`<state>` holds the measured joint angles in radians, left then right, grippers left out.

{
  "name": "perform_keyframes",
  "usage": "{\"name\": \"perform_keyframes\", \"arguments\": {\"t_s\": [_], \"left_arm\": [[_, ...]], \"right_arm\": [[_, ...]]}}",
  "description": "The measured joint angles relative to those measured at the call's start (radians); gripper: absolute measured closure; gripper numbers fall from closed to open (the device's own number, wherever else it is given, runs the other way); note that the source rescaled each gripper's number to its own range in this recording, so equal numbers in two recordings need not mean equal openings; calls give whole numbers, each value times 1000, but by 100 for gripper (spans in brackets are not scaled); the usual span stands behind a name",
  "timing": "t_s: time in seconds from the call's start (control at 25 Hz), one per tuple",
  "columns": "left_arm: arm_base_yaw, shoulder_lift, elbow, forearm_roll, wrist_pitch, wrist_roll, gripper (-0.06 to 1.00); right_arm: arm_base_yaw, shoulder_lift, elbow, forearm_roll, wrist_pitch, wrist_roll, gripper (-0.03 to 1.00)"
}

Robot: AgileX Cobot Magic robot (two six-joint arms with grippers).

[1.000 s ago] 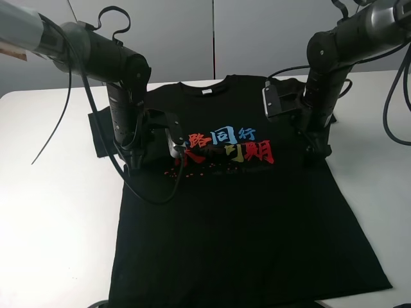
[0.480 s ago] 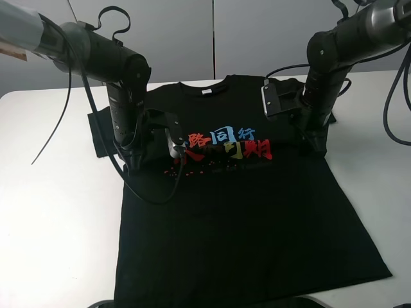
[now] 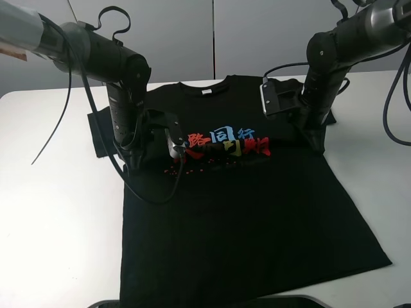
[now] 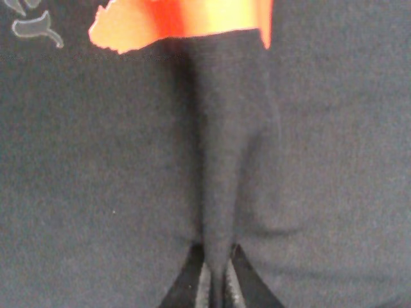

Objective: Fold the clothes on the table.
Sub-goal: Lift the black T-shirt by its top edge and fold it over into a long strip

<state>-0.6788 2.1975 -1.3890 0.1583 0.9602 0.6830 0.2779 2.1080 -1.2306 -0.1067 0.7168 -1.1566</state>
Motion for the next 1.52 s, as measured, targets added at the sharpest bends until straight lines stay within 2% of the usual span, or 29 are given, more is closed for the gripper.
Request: {"name": "perform_keyframes", "arguments": {"t_s": [0.32,0.44,0.52,0.64,0.72,0.88,1.0,1.08,1.16,1.32,1.52], "left_arm": [[0,0,0,27,0,-32,94],[0,-6,-5,125,-17,-101,94],[0,-19,-37,234,-33,-171,94],[16,-69,-139,334,-39,-232,94],[29,-107,-245,360,-39,-241,94],[36,-161,-444,371,2,-234,94],[36,-210,-532,312,78,-212,94],[36,-232,-536,235,182,-163,94],[38,-243,-495,161,226,-94,94],[32,-270,-285,40,243,-48,94],[4,-353,85,-16,248,-32,94]], "right_arm": [[0,2,0,-29,-12,55,97],[0,-18,-24,-82,-12,112,97],[4,-56,-70,-125,-12,186,97],[10,-138,-174,-236,-14,324,97],[10,-191,-257,-280,-4,358,97],[10,-298,-368,-294,40,377,97],[10,-362,-379,-237,139,386,97],[10,-385,-365,-137,233,386,96],[10,-392,-310,-34,290,367,96],[10,-390,-112,107,333,352,96],[10,-390,143,232,345,333,96]]}}
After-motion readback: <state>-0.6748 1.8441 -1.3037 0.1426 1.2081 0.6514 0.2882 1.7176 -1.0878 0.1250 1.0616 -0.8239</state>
